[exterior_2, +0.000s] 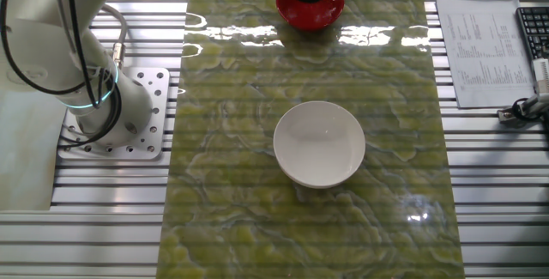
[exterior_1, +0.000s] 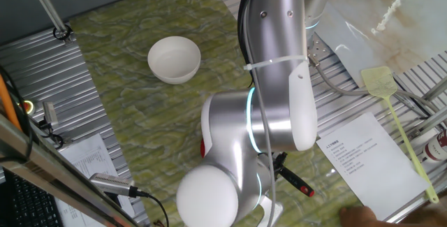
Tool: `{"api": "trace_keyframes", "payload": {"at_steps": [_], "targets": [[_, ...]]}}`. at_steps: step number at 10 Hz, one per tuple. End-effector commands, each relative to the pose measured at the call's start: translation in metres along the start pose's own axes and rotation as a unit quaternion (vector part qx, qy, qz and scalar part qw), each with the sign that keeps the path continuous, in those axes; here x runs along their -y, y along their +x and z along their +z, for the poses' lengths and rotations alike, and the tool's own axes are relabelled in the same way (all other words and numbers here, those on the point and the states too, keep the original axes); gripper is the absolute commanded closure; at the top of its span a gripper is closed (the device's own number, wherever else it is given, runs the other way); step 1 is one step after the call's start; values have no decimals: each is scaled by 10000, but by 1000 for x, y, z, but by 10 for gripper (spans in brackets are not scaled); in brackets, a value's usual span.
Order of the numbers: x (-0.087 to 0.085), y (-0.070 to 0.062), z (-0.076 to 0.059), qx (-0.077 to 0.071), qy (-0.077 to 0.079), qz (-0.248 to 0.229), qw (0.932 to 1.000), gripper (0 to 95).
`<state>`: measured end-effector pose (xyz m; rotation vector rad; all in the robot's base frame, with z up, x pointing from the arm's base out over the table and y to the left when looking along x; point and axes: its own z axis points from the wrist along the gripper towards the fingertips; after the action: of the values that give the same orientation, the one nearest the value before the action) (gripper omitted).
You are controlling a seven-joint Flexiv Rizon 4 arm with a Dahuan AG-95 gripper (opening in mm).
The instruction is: Scoop water with a large spoon from one bowl to another
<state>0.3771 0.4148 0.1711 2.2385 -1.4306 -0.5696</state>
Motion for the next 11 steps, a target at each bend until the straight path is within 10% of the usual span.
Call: {"api": "trace_keyframes", "payload": {"at_steps": [1, 11], "targets": [[0, 0, -1, -5, -46, 2, 10000, 950], [0, 1, -1, -154, -65, -160, 9997, 950]]}}
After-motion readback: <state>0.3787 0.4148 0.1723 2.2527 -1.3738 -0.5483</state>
